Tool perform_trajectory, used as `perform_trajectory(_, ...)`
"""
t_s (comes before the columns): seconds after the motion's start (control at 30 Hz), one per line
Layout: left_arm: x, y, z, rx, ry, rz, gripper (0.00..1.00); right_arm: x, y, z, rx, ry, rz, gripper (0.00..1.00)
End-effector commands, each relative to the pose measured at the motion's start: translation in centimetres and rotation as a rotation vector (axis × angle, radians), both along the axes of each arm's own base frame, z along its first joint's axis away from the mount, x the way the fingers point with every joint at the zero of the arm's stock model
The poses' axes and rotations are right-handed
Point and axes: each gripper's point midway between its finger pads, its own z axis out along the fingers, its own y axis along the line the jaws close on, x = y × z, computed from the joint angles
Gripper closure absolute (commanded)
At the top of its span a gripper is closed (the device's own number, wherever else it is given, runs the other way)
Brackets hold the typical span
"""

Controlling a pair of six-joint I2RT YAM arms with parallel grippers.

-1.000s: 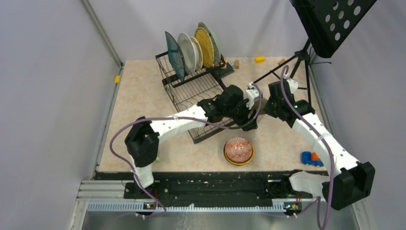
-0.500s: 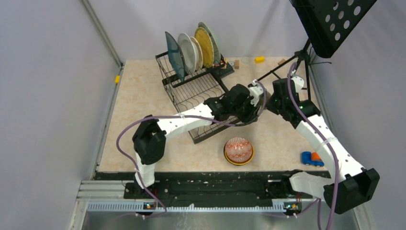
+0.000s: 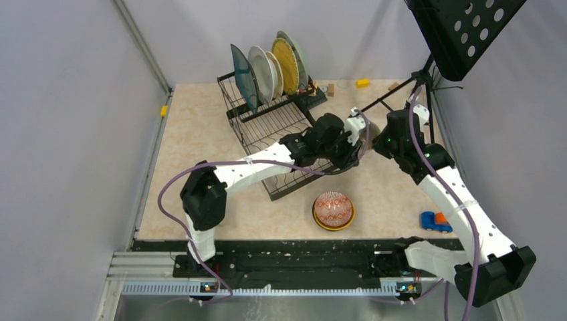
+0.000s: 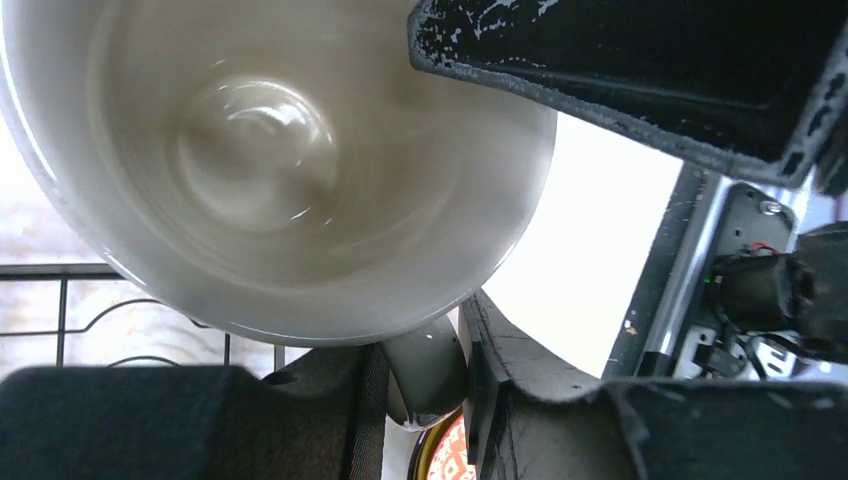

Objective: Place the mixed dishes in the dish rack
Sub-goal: Pick up the cup at the center of the board.

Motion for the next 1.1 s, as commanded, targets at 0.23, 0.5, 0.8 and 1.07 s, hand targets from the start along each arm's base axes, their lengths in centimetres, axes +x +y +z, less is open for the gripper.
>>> perform_trajectory(0.23, 1.5, 2.8, 9.4, -0.295, -0.049, -0.094, 1.00, 0.8, 3.5, 6.9, 0.180, -0.257, 0.144, 0.73)
perform_trajectory(0.5, 1.4, 4.0, 10.4, -0.369, 0.001, -0.136, 1.00, 0.9, 4.3, 7.2, 0.212, -0.271, 0.175, 0.71)
perform_trajectory(0.8, 2.1, 5.6, 12.3, -0.440, 0.001, -0.126, 1.00, 0.4, 2.8, 5.5, 0.229, -0.246, 0.149, 0.50)
perform_trajectory(1.07, 4.1, 8.8, 15.0, -0.616, 0.080, -0.055, 1.00, -1.1, 4.6, 3.8, 0.412, -0.320, 0.327, 0.39)
